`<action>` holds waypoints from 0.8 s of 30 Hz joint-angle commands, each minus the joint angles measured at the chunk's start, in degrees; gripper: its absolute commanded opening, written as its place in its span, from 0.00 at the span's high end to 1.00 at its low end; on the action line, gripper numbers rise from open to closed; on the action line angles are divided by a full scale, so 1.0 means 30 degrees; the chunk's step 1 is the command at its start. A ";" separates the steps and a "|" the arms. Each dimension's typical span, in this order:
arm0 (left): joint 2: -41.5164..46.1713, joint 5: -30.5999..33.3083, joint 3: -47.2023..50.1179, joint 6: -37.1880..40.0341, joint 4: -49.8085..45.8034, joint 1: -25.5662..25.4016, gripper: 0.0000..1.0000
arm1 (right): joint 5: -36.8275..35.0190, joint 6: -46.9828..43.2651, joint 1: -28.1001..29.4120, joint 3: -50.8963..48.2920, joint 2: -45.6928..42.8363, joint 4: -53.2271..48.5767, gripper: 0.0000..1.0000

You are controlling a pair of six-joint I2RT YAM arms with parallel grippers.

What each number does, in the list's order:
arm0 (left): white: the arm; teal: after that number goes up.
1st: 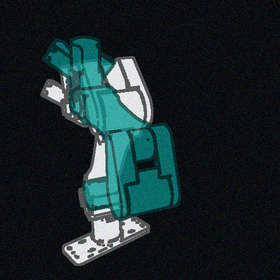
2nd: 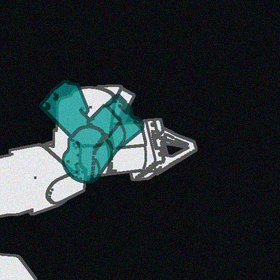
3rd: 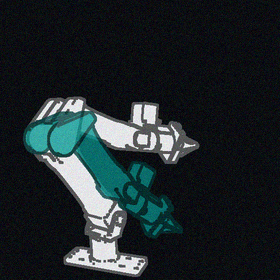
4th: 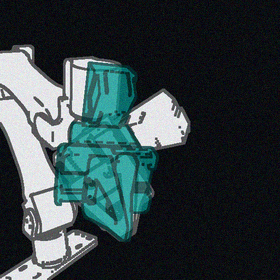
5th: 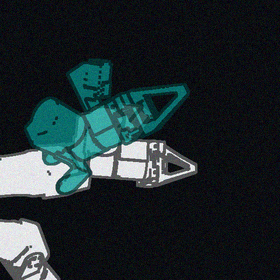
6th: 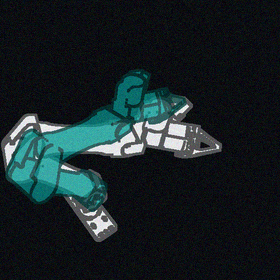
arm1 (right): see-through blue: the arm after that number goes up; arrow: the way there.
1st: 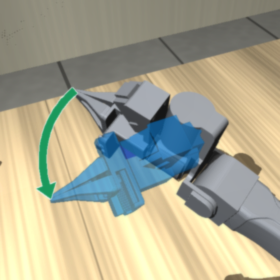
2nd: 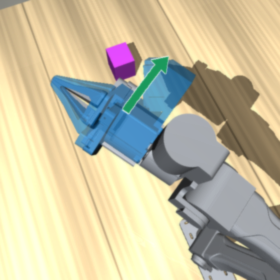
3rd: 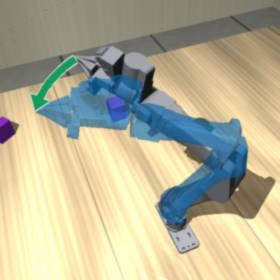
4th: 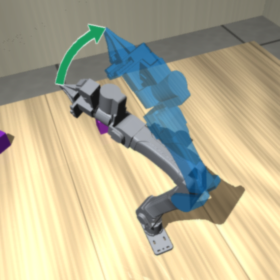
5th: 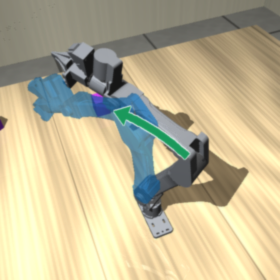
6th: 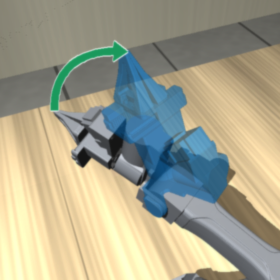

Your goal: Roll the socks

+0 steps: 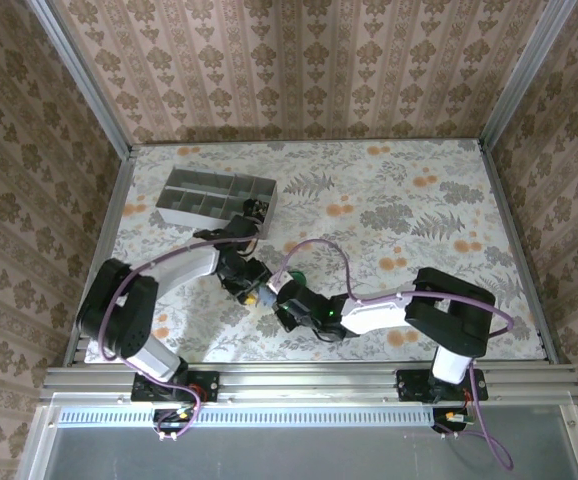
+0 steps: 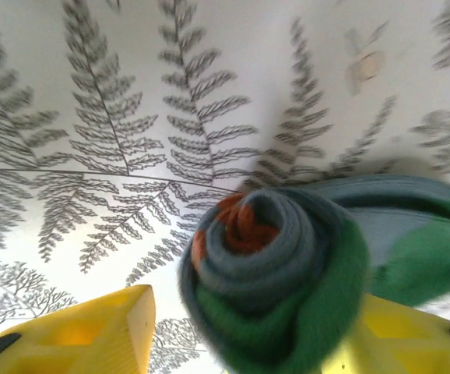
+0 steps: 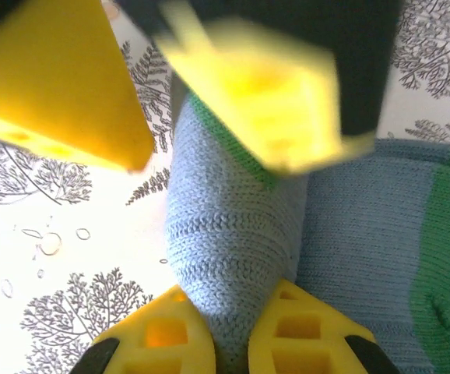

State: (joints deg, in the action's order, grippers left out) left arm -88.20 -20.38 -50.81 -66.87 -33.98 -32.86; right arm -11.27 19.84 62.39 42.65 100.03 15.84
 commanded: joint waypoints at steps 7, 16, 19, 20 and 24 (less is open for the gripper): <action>0.1994 -0.0539 0.0779 -0.0213 0.1131 0.0905 0.44 | 0.6402 0.3670 -0.2294 -0.4112 0.2271 -0.2179 1.00; 0.2387 -0.0663 0.1737 0.0142 0.2321 0.0127 0.50 | 0.8477 0.4992 -0.3748 -0.5116 0.3211 -0.0840 1.00; 0.2289 -0.0563 0.2019 0.0084 0.2943 -0.0217 0.52 | 0.8946 0.5441 -0.4087 -0.5333 0.3524 -0.0467 1.00; 0.2238 -0.0545 0.2106 0.0083 0.3140 -0.0316 0.52 | 0.9075 0.5571 -0.4205 -0.5411 0.3636 -0.0368 1.00; 0.1926 -0.0480 0.2392 0.0025 0.3718 -0.0558 0.53 | 0.9677 0.6176 -0.4742 -0.5714 0.3929 -0.0121 1.00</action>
State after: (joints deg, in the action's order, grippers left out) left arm -82.54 -21.87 -44.60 -67.24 -24.71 -34.13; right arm 18.02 35.22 48.93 32.14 103.50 40.27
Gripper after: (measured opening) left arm 0.470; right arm 0.115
